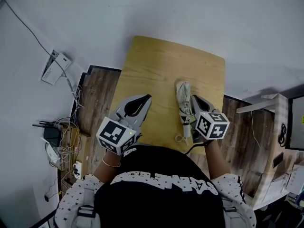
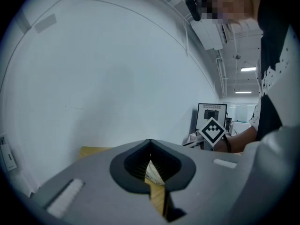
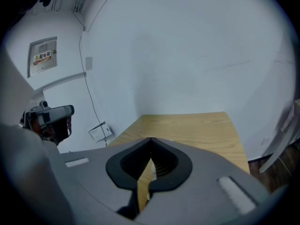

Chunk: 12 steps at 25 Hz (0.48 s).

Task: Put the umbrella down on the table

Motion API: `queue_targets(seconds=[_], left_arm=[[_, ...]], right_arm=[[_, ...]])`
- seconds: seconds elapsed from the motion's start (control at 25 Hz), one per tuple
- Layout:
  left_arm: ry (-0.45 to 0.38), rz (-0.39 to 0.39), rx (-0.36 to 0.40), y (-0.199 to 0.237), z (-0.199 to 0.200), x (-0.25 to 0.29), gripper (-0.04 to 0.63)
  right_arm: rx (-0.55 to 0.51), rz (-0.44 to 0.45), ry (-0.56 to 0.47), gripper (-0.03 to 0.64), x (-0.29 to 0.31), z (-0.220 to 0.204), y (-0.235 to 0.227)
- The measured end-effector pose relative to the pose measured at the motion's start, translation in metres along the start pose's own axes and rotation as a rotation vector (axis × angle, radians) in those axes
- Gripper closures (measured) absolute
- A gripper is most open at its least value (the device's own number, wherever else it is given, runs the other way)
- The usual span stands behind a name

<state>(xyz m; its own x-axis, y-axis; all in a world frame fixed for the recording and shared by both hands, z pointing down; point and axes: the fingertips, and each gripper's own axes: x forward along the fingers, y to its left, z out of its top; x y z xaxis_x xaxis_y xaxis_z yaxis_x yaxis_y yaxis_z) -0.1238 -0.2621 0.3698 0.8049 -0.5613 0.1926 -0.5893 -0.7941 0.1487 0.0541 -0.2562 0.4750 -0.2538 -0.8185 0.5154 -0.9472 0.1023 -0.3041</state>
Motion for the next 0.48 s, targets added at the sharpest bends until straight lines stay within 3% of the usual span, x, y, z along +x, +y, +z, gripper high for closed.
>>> queue_targets(seconds=[0.48], left_arm=[[0.005,-0.175,0.028,-0.034,0.003,0.041,0.600]], right_arm=[[-0.001,-0.030,-0.119,0.606,-0.048,0.019,-0.001]])
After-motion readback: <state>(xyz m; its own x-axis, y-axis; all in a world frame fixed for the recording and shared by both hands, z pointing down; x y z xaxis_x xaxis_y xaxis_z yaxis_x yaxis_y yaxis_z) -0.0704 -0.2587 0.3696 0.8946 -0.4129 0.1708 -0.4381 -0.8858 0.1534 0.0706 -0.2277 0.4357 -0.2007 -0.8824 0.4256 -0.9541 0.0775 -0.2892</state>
